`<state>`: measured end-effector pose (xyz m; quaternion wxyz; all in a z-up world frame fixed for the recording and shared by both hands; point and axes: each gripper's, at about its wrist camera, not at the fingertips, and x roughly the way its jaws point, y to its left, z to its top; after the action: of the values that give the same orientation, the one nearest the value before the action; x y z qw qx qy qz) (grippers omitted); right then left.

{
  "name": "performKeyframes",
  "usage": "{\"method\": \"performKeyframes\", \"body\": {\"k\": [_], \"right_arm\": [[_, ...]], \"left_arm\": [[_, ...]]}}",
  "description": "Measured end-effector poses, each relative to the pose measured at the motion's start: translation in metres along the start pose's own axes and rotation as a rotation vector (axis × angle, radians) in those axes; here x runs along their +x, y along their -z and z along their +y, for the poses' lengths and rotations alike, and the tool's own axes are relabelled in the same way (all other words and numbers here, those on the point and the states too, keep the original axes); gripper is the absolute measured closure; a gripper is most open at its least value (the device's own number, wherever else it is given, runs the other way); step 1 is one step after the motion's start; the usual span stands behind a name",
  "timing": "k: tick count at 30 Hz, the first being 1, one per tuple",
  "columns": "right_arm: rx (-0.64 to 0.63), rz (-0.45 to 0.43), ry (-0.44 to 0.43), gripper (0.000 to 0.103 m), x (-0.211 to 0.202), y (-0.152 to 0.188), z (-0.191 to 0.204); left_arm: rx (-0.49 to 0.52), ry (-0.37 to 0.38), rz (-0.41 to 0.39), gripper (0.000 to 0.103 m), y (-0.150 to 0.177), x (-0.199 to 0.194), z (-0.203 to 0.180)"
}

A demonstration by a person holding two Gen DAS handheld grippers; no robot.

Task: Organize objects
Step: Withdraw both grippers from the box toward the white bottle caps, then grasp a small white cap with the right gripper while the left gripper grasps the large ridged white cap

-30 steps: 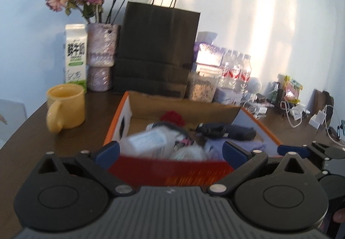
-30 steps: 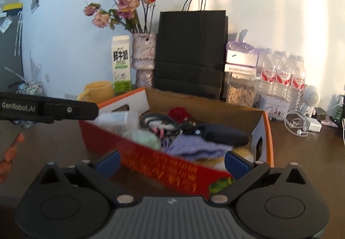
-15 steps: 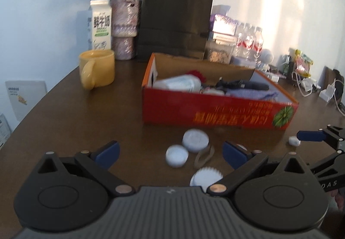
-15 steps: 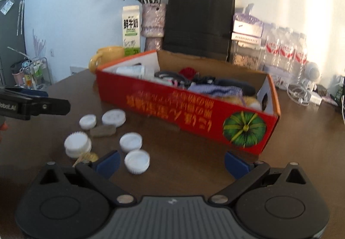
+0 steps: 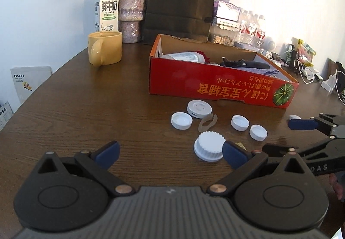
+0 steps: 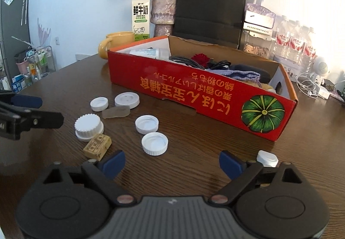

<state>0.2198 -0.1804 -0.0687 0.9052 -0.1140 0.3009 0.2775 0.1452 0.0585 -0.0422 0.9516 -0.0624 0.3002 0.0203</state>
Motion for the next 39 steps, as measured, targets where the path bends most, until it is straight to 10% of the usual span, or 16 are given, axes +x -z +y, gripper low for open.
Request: {"method": "performKeyframes", "body": {"k": [14, 39], "right_arm": [[-0.004, -0.02, -0.051, 0.076, 0.016, -0.009, 0.01], [0.023, -0.193, 0.043, 0.076, -0.01, -0.005, 0.006]], "left_arm": [[0.003, 0.012, 0.013, 0.0, 0.002, 0.004, -0.003], [0.099, 0.013, 0.067, 0.003, 0.004, 0.026, -0.024]]}}
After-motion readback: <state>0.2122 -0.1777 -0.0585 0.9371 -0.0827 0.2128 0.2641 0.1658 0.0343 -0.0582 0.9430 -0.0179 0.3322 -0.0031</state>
